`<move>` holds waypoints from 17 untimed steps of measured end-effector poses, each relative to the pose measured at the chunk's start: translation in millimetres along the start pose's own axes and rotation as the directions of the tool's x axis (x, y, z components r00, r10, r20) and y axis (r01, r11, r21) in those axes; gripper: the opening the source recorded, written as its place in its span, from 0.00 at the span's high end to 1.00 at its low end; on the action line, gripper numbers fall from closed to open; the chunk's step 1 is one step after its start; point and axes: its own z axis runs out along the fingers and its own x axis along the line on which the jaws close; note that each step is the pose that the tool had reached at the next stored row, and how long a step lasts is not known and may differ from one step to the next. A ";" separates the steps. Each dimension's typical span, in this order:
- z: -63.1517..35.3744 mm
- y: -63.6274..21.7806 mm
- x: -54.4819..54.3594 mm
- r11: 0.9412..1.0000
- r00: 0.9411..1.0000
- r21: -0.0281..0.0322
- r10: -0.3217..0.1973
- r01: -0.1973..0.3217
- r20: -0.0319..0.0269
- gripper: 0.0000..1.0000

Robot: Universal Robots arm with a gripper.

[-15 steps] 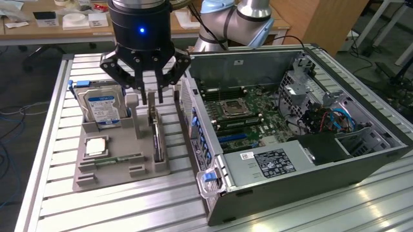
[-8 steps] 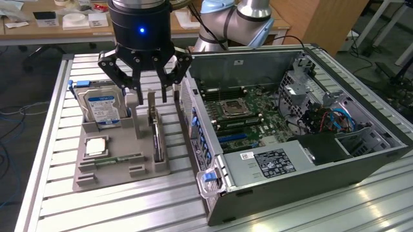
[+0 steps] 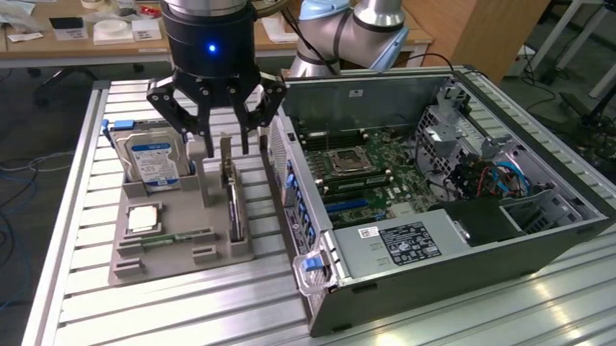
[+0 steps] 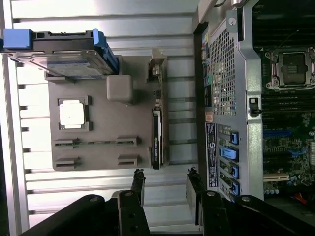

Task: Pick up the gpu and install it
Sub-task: 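Pick up the gpu and move the gpu toward the slot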

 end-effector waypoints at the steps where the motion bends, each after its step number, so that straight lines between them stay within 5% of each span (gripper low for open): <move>1: 1.8 -0.1 0.0 1.000 1.000 0.000 0.000 0.000 0.000 0.53; 12: 21.7 0.5 0.8 1.000 1.000 0.000 0.000 0.000 0.000 0.53; 17: 31.1 8.0 1.5 1.000 1.000 0.000 0.000 0.000 0.000 0.53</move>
